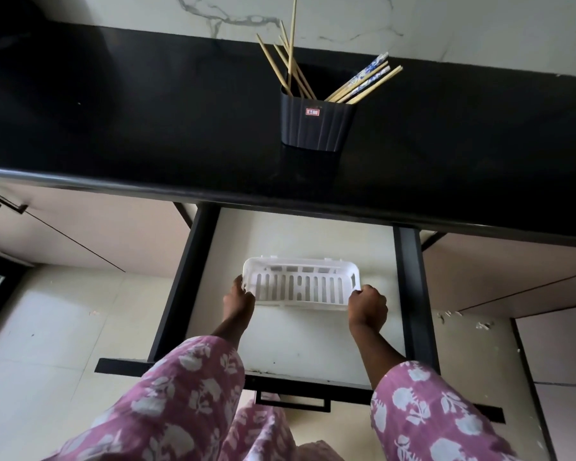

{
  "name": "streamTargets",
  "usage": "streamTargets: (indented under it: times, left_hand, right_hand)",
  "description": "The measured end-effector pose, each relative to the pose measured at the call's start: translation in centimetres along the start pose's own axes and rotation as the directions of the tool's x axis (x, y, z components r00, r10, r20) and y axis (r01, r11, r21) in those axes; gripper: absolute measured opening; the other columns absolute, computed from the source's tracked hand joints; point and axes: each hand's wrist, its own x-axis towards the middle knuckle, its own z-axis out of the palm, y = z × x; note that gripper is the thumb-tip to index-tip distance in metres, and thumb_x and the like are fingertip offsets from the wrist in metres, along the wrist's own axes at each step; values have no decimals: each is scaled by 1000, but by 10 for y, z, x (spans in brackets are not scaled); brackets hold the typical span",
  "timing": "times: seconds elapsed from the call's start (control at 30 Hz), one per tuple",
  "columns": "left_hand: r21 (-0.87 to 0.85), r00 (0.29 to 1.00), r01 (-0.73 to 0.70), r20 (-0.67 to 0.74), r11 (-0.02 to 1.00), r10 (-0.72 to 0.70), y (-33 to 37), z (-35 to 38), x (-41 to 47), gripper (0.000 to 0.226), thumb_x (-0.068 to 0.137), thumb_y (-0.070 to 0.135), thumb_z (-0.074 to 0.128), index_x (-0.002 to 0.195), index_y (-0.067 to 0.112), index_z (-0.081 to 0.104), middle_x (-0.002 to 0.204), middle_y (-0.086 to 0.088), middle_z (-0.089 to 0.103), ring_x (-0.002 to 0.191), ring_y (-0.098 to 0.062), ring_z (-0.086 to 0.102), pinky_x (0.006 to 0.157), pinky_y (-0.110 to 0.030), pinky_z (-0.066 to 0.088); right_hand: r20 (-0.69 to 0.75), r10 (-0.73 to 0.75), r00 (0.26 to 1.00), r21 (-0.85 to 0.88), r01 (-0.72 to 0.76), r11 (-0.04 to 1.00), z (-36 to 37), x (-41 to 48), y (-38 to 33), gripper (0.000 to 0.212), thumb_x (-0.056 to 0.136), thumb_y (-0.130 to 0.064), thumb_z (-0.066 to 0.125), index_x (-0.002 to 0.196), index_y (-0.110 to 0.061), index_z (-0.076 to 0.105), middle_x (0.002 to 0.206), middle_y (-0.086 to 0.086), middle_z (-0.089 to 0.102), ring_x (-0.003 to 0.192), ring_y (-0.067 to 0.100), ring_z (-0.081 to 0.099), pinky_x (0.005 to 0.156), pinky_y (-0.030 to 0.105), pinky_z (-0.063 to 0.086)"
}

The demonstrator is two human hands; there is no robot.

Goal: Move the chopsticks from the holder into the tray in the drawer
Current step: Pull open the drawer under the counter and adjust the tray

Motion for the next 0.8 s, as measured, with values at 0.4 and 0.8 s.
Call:
streamTargets:
  times: [0.4, 0.8]
  left_hand:
    - [-24, 997, -74, 2, 997, 74, -20, 6, -14, 50, 98, 4, 35, 147, 13, 33, 139, -19, 49, 124, -37, 47, 96, -34, 38]
    - [-9, 994, -104, 25, 995, 104, -35, 9, -12, 49, 99, 6, 33, 148, 13, 29, 145, -16, 44, 128, -35, 45, 100, -33, 36]
  right_hand:
    - [-40, -21, 999, 76, 24, 997, 0, -24, 30, 23, 90, -6, 47, 98, 2, 67, 97, 27, 68, 94, 41, 61, 74, 36, 49]
    - [-45, 24, 999, 136, -18, 991, 5, -28, 40, 24, 90, -5, 47, 101, 2, 67, 100, 25, 68, 97, 40, 58, 75, 37, 47]
